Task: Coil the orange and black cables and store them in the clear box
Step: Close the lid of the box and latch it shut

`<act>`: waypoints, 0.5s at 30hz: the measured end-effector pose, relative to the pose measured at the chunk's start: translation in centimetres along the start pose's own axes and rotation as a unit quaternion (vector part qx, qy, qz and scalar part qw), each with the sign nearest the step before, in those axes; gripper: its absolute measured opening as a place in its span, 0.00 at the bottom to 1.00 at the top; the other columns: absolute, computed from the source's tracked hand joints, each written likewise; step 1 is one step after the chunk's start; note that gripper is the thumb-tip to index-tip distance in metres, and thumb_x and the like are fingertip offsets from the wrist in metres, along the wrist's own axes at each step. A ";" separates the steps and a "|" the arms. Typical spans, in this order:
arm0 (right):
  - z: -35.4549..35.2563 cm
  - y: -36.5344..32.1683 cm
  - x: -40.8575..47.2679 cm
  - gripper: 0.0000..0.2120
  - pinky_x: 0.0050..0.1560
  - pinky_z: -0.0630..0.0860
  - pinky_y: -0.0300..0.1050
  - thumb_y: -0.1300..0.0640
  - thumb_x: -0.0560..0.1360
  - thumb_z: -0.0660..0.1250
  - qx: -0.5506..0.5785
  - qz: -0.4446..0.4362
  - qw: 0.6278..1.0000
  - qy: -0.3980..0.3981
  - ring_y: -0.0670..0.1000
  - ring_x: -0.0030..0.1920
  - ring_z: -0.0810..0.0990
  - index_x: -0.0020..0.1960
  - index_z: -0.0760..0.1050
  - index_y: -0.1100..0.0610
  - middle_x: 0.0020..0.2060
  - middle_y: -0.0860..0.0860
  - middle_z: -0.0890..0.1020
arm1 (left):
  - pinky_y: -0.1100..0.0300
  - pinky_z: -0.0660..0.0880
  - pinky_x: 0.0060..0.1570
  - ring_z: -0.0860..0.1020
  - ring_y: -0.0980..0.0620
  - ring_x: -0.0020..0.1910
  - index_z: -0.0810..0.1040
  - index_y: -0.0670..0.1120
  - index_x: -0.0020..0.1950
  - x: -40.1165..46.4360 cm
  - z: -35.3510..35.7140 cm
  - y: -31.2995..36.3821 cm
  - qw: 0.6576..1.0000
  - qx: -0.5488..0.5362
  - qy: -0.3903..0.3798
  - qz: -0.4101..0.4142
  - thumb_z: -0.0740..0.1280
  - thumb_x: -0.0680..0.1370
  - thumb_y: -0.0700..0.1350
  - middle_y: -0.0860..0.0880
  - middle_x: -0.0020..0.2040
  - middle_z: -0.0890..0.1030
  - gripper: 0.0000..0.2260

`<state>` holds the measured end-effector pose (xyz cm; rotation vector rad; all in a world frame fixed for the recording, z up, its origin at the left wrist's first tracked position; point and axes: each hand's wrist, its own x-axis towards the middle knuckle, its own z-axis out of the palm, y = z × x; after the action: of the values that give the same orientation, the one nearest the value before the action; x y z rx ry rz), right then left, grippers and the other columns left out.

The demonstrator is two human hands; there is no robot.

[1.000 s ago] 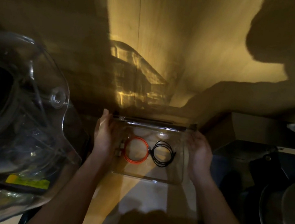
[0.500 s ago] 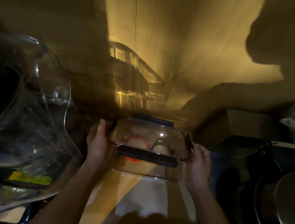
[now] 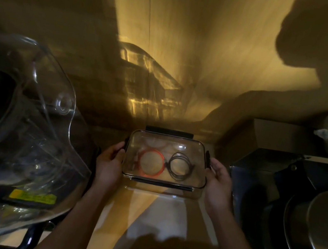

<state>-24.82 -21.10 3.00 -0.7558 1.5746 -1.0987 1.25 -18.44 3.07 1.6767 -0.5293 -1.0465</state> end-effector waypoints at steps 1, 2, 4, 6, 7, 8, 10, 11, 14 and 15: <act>0.0 0.1 0.0 0.19 0.64 0.75 0.60 0.64 0.78 0.64 -0.008 0.000 1.000 0.003 0.51 0.63 0.77 0.54 0.76 0.39 0.61 0.49 0.79 | 0.51 0.77 0.59 0.80 0.50 0.57 0.79 0.51 0.62 0.0 0.0 -0.3 1.000 0.006 0.000 -0.006 0.65 0.80 0.41 0.48 0.56 0.82 0.12; 0.0 0.2 0.0 0.19 0.64 0.75 0.60 0.64 0.78 0.64 -0.013 -0.001 1.000 0.005 0.51 0.63 0.77 0.54 0.76 0.40 0.61 0.49 0.79 | 0.49 0.77 0.60 0.80 0.48 0.57 0.80 0.52 0.60 0.1 0.0 -0.6 1.000 0.013 -0.001 -0.013 0.66 0.79 0.41 0.48 0.56 0.82 0.12; -0.1 0.6 0.2 0.19 0.65 0.74 0.61 0.66 0.78 0.63 -0.020 0.005 1.000 0.013 0.52 0.63 0.77 0.55 0.76 0.41 0.62 0.51 0.79 | 0.45 0.76 0.62 0.81 0.48 0.57 0.81 0.57 0.54 0.2 -0.1 -1.2 1.000 0.016 -0.005 -0.025 0.67 0.77 0.43 0.48 0.57 0.83 0.10; -0.2 1.1 0.4 0.19 0.65 0.74 0.62 0.66 0.77 0.63 -0.017 0.003 1.000 0.016 0.52 0.63 0.77 0.55 0.77 0.41 0.62 0.50 0.79 | 0.43 0.76 0.62 0.81 0.48 0.57 0.83 0.61 0.50 0.5 -0.2 -2.0 0.999 0.005 -0.010 -0.032 0.68 0.74 0.46 0.48 0.57 0.84 0.10; -0.3 1.2 0.4 0.20 0.64 0.74 0.62 0.66 0.77 0.63 -0.017 0.001 1.000 0.016 0.53 0.63 0.77 0.55 0.78 0.41 0.62 0.50 0.80 | 0.42 0.76 0.62 0.81 0.47 0.57 0.83 0.62 0.49 0.7 -0.4 -2.4 0.999 -0.001 -0.013 -0.037 0.68 0.74 0.46 0.48 0.57 0.84 0.10; -0.4 1.3 0.5 0.21 0.63 0.75 0.62 0.66 0.76 0.64 -0.011 -0.001 1.000 0.012 0.53 0.63 0.77 0.57 0.78 0.42 0.62 0.49 0.80 | 0.42 0.75 0.63 0.81 0.47 0.57 0.83 0.62 0.49 0.8 -0.5 -2.5 0.999 -0.008 -0.017 -0.045 0.68 0.74 0.45 0.48 0.57 0.83 0.11; -0.6 1.3 0.4 0.22 0.57 0.80 0.56 0.69 0.77 0.62 0.029 0.008 1.000 -0.007 0.53 0.63 0.77 0.60 0.76 0.45 0.63 0.49 0.78 | 0.41 0.74 0.64 0.81 0.46 0.59 0.83 0.58 0.52 0.6 -0.7 -2.3 0.997 -0.043 -0.021 -0.066 0.67 0.77 0.41 0.47 0.59 0.82 0.12; -0.7 1.2 0.2 0.22 0.52 0.81 0.50 0.71 0.77 0.61 0.059 0.022 0.998 -0.021 0.53 0.63 0.77 0.62 0.75 0.48 0.65 0.49 0.76 | 0.42 0.74 0.64 0.80 0.45 0.60 0.82 0.56 0.54 0.6 -0.7 -2.2 0.994 -0.070 -0.023 -0.080 0.66 0.79 0.39 0.46 0.60 0.82 0.13; -1.0 1.1 -0.1 0.26 0.48 0.82 0.44 0.74 0.77 0.59 0.126 0.042 0.989 -0.057 0.52 0.65 0.74 0.65 0.73 0.49 0.70 0.49 0.70 | 0.42 0.75 0.63 0.80 0.42 0.60 0.78 0.50 0.63 0.3 -0.8 -2.2 0.983 -0.134 -0.039 -0.121 0.63 0.81 0.37 0.42 0.63 0.80 0.14; -1.1 1.1 -0.1 0.27 0.48 0.82 0.44 0.75 0.76 0.59 0.134 0.043 0.988 -0.060 0.51 0.65 0.74 0.65 0.73 0.48 0.71 0.48 0.70 | 0.43 0.76 0.60 0.80 0.42 0.60 0.76 0.48 0.66 0.3 -0.8 -2.3 0.979 -0.147 -0.046 -0.133 0.62 0.81 0.38 0.40 0.63 0.80 0.15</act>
<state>-25.75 -20.28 2.06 -0.5573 1.3141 -1.1514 1.77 -17.36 0.86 1.4653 -0.1960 -1.3330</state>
